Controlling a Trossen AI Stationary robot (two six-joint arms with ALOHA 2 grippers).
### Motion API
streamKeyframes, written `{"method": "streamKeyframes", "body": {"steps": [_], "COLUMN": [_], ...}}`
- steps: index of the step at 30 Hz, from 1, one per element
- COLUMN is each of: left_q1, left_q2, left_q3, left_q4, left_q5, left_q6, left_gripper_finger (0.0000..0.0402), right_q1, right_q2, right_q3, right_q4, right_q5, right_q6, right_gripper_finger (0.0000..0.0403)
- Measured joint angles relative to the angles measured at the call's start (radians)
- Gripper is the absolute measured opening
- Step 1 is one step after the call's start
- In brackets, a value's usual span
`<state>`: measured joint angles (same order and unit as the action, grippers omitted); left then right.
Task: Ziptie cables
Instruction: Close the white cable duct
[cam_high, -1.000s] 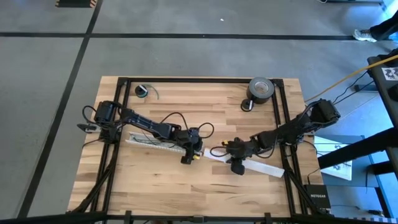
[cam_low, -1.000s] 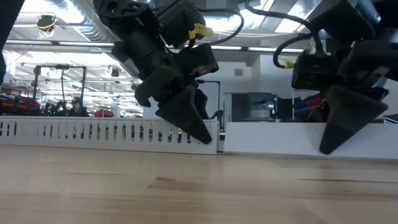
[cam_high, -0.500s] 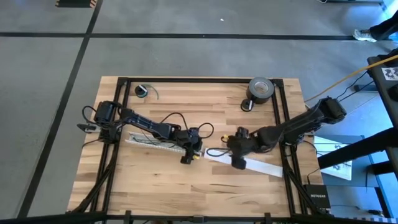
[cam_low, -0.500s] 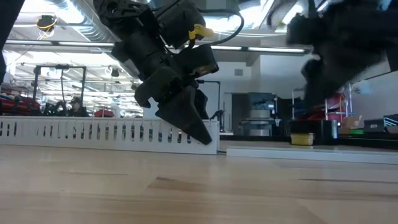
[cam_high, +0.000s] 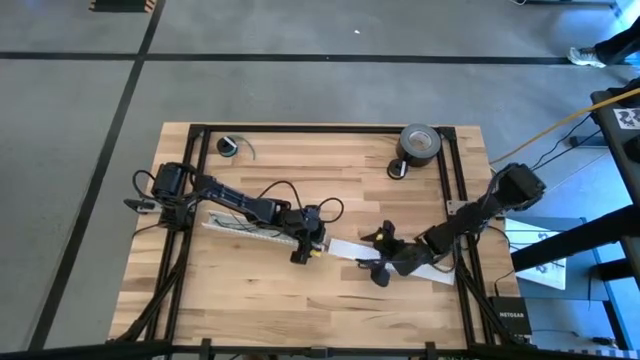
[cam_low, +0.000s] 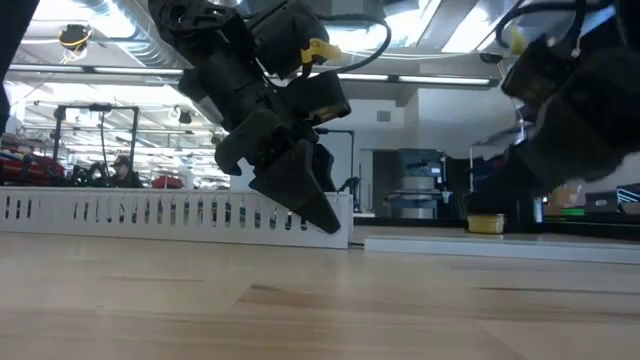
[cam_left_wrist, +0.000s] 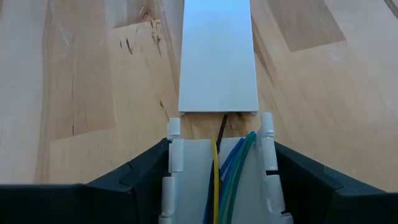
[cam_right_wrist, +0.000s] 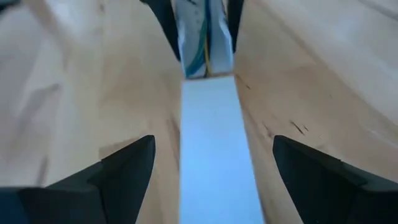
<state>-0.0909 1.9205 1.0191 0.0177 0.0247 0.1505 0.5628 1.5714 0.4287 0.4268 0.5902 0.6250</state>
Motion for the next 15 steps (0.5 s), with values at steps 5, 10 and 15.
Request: {"method": "streamKeyframes", "body": {"steps": [5,10,15], "left_q1": [0.000,0.000,0.000], "left_q2": [0.000,0.001,0.001], "left_q3": [0.000,0.001,0.001], "left_q4": [0.024,0.028,0.028], "left_q5": [0.001,0.001,0.001], "left_q6": [-0.008,-0.011,-0.012], "left_gripper_finger": [0.0225,0.0225,0.0225], "right_q1": [0.001,0.000,0.000], "right_q2": [0.100,0.172,0.177], "right_q3": [0.040,0.069,0.070], "right_q4": [0.007,0.006,-0.006], "right_q5": [-0.044,-0.003,0.024], "right_q6": [-0.028,-0.036,-0.059], "right_gripper_finger": [0.0314,0.0314,0.0314]}}
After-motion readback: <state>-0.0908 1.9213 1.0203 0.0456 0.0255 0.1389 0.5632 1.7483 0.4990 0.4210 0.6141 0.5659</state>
